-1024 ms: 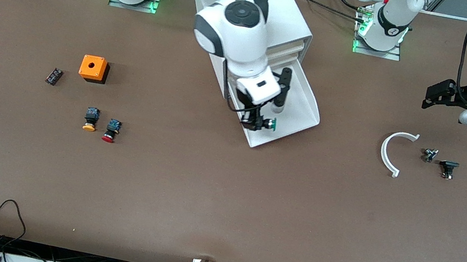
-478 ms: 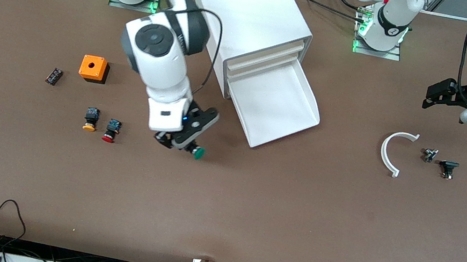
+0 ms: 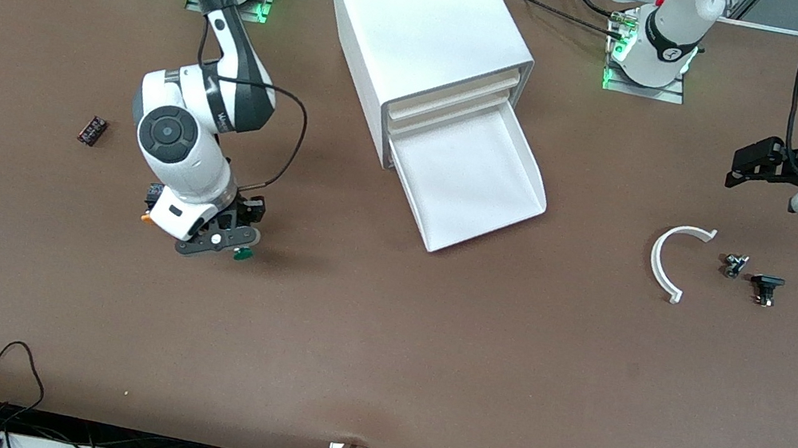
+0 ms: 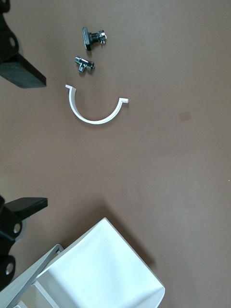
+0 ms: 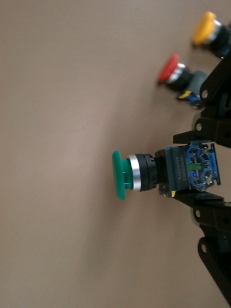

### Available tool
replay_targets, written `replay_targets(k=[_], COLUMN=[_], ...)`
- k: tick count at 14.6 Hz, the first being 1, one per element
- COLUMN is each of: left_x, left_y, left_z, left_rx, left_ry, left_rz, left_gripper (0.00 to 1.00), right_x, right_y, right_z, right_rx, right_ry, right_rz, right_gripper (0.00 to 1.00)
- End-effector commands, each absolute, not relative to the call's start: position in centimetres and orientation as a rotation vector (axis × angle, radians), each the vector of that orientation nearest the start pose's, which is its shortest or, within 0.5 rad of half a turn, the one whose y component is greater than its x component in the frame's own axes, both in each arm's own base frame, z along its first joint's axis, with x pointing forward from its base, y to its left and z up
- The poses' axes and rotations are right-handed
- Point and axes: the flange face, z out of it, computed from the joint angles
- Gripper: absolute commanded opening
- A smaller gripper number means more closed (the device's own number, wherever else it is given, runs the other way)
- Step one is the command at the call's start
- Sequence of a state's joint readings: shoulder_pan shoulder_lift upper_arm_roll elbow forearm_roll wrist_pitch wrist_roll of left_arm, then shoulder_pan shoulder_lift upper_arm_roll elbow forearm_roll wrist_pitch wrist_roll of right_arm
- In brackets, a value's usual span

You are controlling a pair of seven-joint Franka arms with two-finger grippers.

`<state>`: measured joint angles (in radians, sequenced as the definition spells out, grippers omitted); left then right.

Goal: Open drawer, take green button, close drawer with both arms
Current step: 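Carry the green button out and set it beside the red button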

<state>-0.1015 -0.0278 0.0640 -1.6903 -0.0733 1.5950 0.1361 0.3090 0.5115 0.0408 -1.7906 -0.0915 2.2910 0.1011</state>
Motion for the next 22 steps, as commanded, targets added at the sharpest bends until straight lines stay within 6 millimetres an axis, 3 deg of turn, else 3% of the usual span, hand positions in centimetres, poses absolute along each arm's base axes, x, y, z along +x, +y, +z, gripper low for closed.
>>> replay_targets(k=[1,3,4,5,6,9,10,12,14,15,18,21,22], left_x=[54.9,55.2,55.5,55.7,56.1,58.2,58.7,60.0,61.4,62.2,63.2,62.9,62.5], left_y=[-2.6,-3.0,-3.8,-4.5,-5.1,-6.7,-7.2,-9.2,-13.1,-14.3,-21.2,-25.1,-25.7], left_z=[58.6,59.0,58.5,58.2,57.4,53.9,52.7,48.5,43.4,40.8,33.8,27.4,26.6], left_rx=[-3.198,-3.208,-3.225,-3.254,-3.295,-3.402,-3.411,-3.406,-3.382,-3.374,-3.378,-3.353,-3.333], left_ry=[0.266,0.274,0.291,0.303,0.309,0.291,0.285,0.285,0.279,0.217,-0.022,-0.228,-0.348], left_rz=[0.125,0.110,0.122,0.132,0.154,0.218,0.196,0.203,0.171,0.167,0.092,0.085,0.120], left_gripper=[1.00,1.00,1.00,1.00,1.00,1.00,1.00,1.00,1.00,1.00,1.00,1.00,1.00], right_x=[58.6,57.2,57.0,57.2,57.5,58.5,59.1,60.1,61.1,61.4,61.6,61.9,61.8], right_y=[21.3,20.6,20.5,20.6,20.8,21.7,21.8,22.0,22.3,22.4,22.1,18.5,17.3], right_z=[24.3,21.9,21.6,22.1,23.0,26.9,28.8,33.5,38.0,40.0,45.6,51.1,52.4], right_rx=[-3.146,-3.140,-3.140,-3.143,-3.144,-3.145,-3.148,-3.155,-3.150,-3.141,-3.162,-3.160,-3.152], right_ry=[-0.352,-0.335,-0.324,-0.273,-0.200,-0.091,-0.072,-0.061,0.036,0.064,0.075,0.144,0.161], right_rz=[0.015,-0.006,-0.004,-0.018,-0.042,-0.047,-0.048,-0.046,0.042,0.083,0.173,0.153,0.123], right_gripper=[0.25,0.25,0.39,0.79,1.00,1.00,1.00,1.00,1.00,1.00,1.00,1.00,1.00])
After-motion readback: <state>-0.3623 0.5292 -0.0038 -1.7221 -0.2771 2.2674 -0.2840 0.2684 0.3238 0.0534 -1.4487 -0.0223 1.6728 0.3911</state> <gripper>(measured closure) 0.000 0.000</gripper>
